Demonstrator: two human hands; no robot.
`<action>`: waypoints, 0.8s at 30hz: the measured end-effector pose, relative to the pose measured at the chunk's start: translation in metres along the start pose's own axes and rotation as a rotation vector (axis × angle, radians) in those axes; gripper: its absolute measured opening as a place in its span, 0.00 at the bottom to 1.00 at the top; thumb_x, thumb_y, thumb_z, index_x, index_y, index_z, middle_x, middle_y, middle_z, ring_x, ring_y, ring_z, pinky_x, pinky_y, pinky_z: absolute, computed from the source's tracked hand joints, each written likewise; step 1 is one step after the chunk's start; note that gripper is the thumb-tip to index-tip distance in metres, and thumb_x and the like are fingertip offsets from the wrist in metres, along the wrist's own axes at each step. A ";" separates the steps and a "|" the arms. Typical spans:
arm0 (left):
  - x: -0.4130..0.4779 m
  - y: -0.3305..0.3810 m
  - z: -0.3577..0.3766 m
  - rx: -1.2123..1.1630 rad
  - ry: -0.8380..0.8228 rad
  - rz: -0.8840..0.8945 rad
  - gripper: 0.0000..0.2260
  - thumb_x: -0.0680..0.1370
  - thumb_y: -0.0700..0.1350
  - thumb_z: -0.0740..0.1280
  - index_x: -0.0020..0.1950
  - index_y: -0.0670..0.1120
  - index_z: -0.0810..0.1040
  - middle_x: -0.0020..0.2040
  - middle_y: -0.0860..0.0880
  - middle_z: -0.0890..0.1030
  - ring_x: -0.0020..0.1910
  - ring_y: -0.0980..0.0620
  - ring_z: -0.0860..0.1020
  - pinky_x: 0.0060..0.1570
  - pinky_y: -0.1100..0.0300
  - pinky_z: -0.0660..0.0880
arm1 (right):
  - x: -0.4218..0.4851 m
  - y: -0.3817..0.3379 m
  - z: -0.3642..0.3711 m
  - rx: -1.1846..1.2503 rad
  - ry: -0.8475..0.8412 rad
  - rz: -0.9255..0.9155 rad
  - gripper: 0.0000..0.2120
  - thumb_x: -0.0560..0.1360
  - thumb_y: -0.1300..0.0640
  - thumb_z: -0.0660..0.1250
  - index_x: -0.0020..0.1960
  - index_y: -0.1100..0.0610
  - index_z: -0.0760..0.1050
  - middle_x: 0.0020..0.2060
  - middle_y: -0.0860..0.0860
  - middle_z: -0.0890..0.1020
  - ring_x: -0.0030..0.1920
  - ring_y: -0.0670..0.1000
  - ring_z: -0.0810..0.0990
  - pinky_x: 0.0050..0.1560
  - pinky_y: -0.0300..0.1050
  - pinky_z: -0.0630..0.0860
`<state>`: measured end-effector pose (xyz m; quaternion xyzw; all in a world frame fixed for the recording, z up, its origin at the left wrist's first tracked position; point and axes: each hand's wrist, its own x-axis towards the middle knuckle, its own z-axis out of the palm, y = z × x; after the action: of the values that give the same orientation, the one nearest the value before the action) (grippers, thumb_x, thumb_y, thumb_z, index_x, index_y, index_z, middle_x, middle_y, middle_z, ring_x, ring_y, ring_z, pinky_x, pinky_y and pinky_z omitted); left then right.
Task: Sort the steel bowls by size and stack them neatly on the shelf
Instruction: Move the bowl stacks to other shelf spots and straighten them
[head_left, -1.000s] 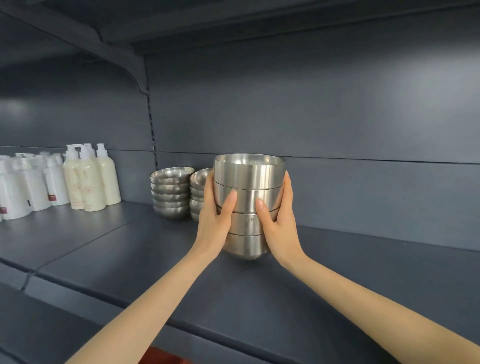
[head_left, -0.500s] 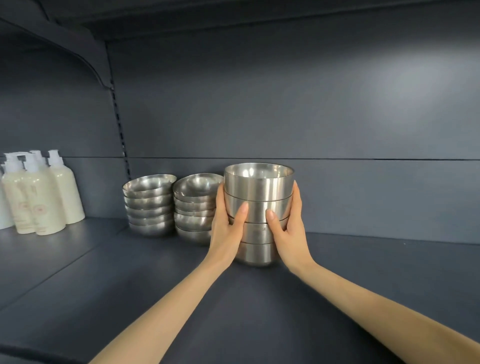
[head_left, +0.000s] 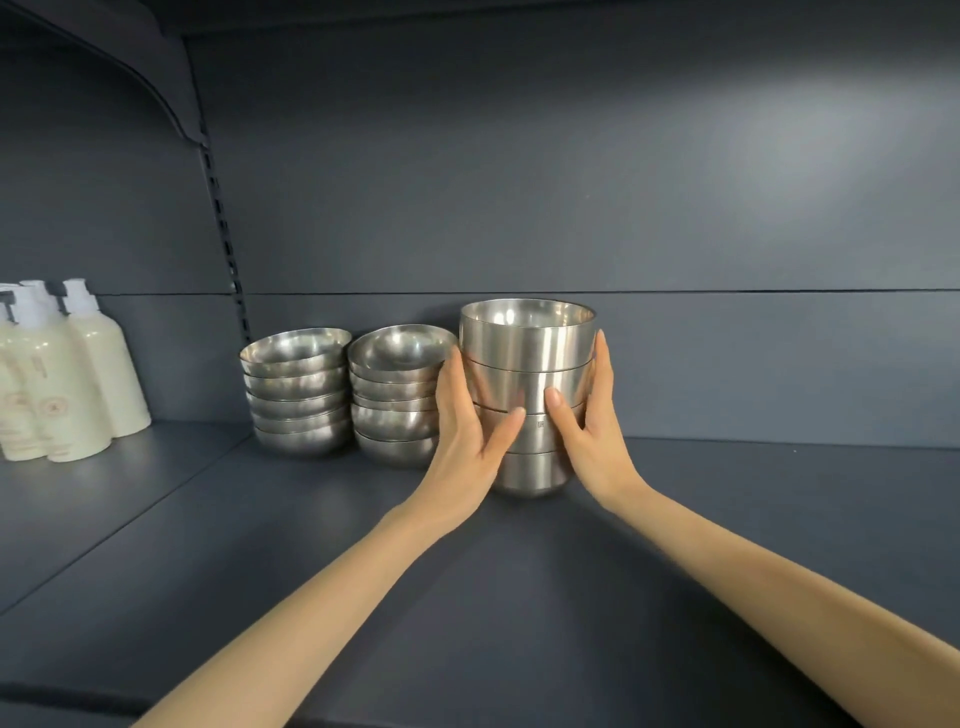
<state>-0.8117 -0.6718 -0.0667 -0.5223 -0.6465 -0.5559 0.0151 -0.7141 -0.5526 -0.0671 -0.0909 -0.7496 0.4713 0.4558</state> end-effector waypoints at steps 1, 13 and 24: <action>-0.003 -0.001 -0.005 0.084 -0.029 0.043 0.41 0.77 0.61 0.61 0.76 0.54 0.33 0.78 0.55 0.36 0.75 0.64 0.36 0.77 0.55 0.43 | -0.002 0.000 -0.002 -0.009 -0.024 0.000 0.42 0.74 0.39 0.64 0.75 0.40 0.37 0.68 0.24 0.47 0.71 0.27 0.46 0.71 0.32 0.51; 0.019 -0.019 -0.046 0.881 -0.252 0.551 0.62 0.65 0.63 0.75 0.76 0.51 0.29 0.74 0.44 0.25 0.77 0.42 0.35 0.73 0.43 0.54 | -0.026 -0.002 -0.017 -0.461 -0.271 -0.135 0.62 0.64 0.48 0.78 0.70 0.42 0.26 0.74 0.49 0.29 0.69 0.31 0.28 0.60 0.15 0.44; 0.028 -0.025 -0.049 0.942 -0.203 0.534 0.63 0.62 0.64 0.76 0.77 0.47 0.33 0.77 0.40 0.35 0.76 0.41 0.43 0.70 0.50 0.47 | -0.013 0.006 -0.011 -0.451 -0.250 -0.163 0.61 0.64 0.49 0.79 0.71 0.43 0.29 0.74 0.49 0.29 0.70 0.34 0.27 0.61 0.16 0.42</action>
<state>-0.8693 -0.6856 -0.0493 -0.6558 -0.6687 -0.1299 0.3254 -0.7003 -0.5504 -0.0777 -0.0704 -0.8908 0.2618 0.3646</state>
